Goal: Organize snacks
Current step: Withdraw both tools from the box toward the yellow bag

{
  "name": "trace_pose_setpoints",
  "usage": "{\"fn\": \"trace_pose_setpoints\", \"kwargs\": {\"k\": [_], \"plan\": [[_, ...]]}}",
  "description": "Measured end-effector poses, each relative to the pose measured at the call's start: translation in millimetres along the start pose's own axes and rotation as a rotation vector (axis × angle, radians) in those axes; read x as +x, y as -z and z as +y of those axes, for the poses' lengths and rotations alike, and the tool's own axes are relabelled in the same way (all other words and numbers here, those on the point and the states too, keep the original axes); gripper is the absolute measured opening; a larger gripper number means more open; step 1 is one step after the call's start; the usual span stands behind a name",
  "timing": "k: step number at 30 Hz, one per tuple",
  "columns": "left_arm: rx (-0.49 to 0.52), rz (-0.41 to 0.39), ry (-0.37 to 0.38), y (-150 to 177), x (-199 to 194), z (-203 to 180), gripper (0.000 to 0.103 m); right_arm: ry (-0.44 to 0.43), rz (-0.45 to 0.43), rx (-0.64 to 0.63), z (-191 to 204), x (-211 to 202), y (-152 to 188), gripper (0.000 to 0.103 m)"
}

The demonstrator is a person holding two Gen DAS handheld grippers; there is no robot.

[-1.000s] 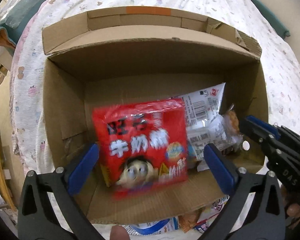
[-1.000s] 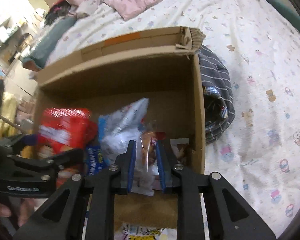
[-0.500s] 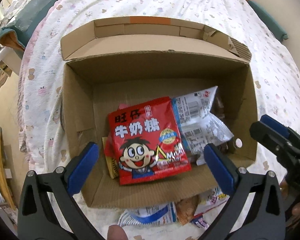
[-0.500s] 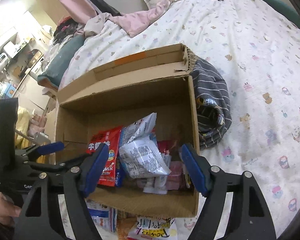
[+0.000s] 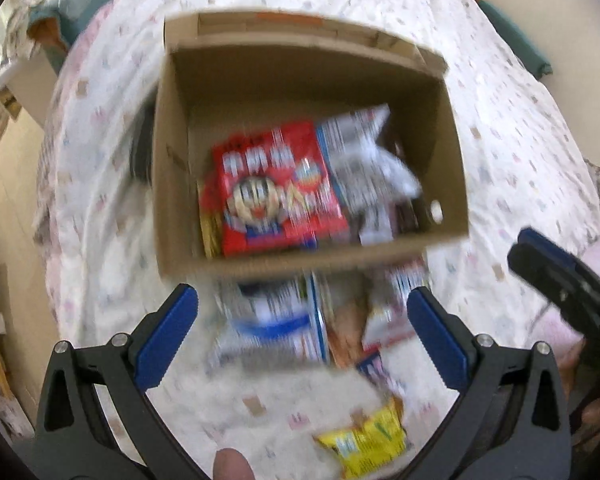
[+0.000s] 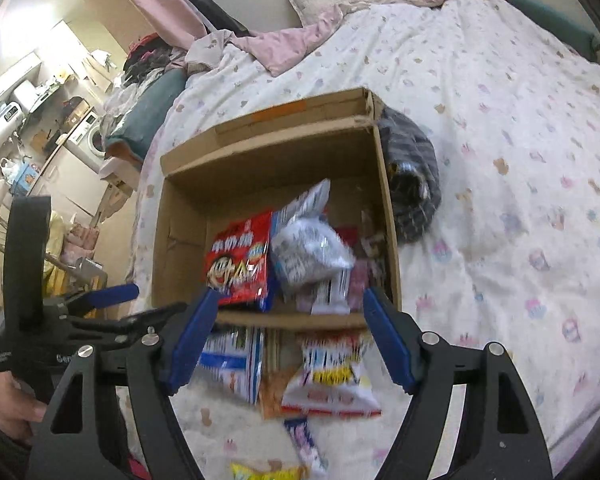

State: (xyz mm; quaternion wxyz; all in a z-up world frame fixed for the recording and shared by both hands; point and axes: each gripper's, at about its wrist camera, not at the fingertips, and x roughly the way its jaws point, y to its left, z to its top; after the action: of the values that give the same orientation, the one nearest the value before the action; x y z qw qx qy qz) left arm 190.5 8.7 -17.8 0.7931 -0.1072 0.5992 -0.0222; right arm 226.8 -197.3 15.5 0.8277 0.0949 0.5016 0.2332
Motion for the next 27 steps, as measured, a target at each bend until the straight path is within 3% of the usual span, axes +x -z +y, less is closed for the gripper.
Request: {"fn": "trace_pose_setpoints", "kwargs": {"k": [4,8,14,21,27], "plan": [[-0.032,0.080,0.029,43.4,12.1,-3.0,0.103,0.018,0.018,0.010,-3.4,-12.8,22.9,0.078],[-0.147,0.170,0.068,91.8,33.8,0.0,0.103,0.032,0.024,0.021,-8.5,-25.8,43.1,0.078],[-0.277,0.265,0.034,151.3,68.7,-17.9,0.103,0.024,0.031,0.025,-20.8,-48.2,71.4,0.078],[-0.331,0.218,0.034,175.2,67.0,-51.5,0.103,-0.020,0.028,0.100,-49.6,-58.4,89.8,0.078],[-0.281,0.291,-0.038,185.1,96.7,-77.4,0.103,-0.059,0.004,0.129,-62.6,-64.3,93.2,0.078]]}}
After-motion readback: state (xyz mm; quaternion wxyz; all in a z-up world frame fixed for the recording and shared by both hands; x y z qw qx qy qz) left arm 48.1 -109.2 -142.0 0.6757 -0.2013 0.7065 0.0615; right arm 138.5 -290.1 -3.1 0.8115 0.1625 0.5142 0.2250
